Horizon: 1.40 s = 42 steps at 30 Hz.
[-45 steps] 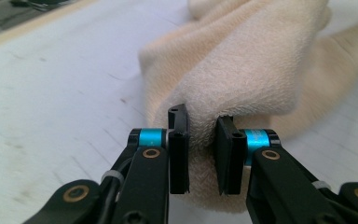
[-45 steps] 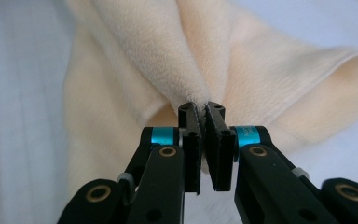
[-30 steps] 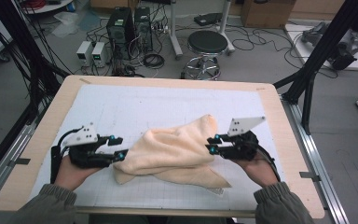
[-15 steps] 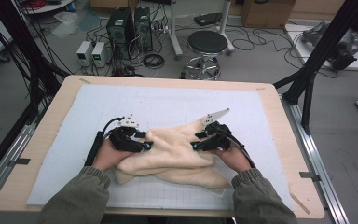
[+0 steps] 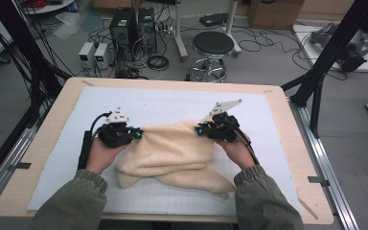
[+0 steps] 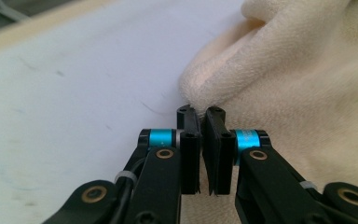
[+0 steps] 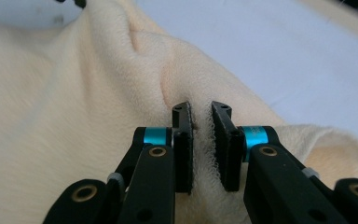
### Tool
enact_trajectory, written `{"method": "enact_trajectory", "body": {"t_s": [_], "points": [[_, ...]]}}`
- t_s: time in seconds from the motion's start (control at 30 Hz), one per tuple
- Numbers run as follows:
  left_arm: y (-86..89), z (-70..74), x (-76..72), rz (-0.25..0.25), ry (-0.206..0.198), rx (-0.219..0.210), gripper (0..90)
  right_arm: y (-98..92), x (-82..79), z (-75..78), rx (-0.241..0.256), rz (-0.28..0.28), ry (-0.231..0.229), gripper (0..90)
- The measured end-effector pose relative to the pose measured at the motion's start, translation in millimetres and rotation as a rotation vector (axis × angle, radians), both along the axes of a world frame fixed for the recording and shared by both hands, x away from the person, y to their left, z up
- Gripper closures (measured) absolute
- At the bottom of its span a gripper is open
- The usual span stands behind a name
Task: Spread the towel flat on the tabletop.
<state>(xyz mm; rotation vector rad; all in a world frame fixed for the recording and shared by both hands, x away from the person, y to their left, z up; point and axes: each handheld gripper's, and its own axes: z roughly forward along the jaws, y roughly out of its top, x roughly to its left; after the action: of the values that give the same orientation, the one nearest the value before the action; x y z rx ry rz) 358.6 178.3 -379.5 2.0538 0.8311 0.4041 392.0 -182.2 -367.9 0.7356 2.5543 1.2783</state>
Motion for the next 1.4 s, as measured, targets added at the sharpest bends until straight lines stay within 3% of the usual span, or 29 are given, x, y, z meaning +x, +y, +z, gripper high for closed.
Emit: {"method": "enact_trajectory", "body": {"t_s": [0.03,0.07,0.1,0.17,0.23,0.3,0.43,0.47,0.5,0.53,0.57,0.6,0.63,0.73,0.77,0.8,0.83,0.87,0.93,1.13,1.27,1.4], "points": [[7.3,16.0,-2.3,0.033,-0.050,-0.018,84.8,2.4,1.8,10.2,0.011,-0.005,-0.021,79.8],[7.3,16.0,-2.3,0.033,-0.050,-0.018,84.8,2.4,1.8,10.2,0.011,-0.005,-0.021,79.8],[12.9,29.8,-4.2,0.055,-0.087,-0.036,84.8,4.3,2.5,16.4,0.014,-0.010,-0.038,79.8],[18.5,46.6,-7.5,0.070,-0.120,-0.054,84.8,10.6,5.8,42.0,0.046,0.002,-0.090,79.7],[21.8,62.9,-13.6,0.060,-0.152,-0.056,84.7,12.1,4.7,47.9,0.052,0.009,-0.102,79.7],[22.4,70.6,-21.5,0.047,-0.169,-0.045,84.3,13.9,1.1,53.2,0.054,0.031,-0.099,79.3],[19.9,58.6,-36.7,0.007,-0.145,-0.013,83.5,12.1,-4.8,43.9,0.036,0.042,-0.055,78.9],[18.1,44.0,-44.4,-0.008,-0.121,-0.008,83.2,8.9,-12.1,31.1,0.021,0.055,-0.021,78.8],[18.1,44.0,-44.4,-0.008,-0.121,-0.008,83.1,8.9,-12.1,31.1,0.021,0.055,-0.021,78.8],[16.4,33.7,-49.5,-0.017,-0.104,-0.011,83.1,7.6,-14.8,26.4,0.014,0.059,-0.013,78.8],[12.8,17.7,-57.8,-0.038,-0.080,-0.001,83.0,3.4,-24.2,12.5,-0.006,0.070,0.013,78.8],[12.8,17.7,-57.8,-0.038,-0.080,-0.001,83.0,3.4,-24.2,12.5,-0.006,0.070,0.013,78.8],[10.3,11.2,-62.2,-0.044,-0.070,0.016,82.9,-2.0,-33.9,2.9,-0.009,0.072,0.034,78.7],[3.3,-3.9,-76.2,-0.075,-0.052,0.027,82.9,-6.7,-42.9,-3.9,-0.011,0.077,0.045,78.5],[2.2,-6.2,-79.8,-0.084,-0.052,0.030,83.0,-8.6,-48.6,-6.4,-0.037,0.077,0.079,78.3],[0.9,-9.2,-86.5,-0.095,-0.048,0.031,82.9,-10.2,-53.5,-7.6,-0.041,0.081,0.069,78.4],[0.8,-10.7,-91.4,-0.107,-0.045,0.036,83.0,-15.4,-67.3,-11.5,-0.030,0.094,0.071,78.4],[0.3,-11.9,-95.3,-0.110,-0.039,0.029,83.0,-15.4,-67.3,-11.5,-0.030,0.094,0.071,78.4],[0.4,-14.0,-105.8,-0.135,-0.025,0.035,82.8,-18.5,-85.7,-17.5,-0.031,0.117,0.080,78.3],[2.7,-15.4,-125.9,-0.191,0.005,0.028,77.4,-20.6,-107.6,-19.2,-0.034,0.154,0.060,77.6],[7.7,-4.1,-124.4,-0.197,-0.014,-0.005,70.2,-21.4,-110.2,-16.5,-0.038,0.157,0.057,77.3],[8.6,15.1,-110.6,-0.190,-0.057,-0.060,63.6,-20.5,-111.1,-13.8,-0.036,0.171,0.039,77.1]]}}
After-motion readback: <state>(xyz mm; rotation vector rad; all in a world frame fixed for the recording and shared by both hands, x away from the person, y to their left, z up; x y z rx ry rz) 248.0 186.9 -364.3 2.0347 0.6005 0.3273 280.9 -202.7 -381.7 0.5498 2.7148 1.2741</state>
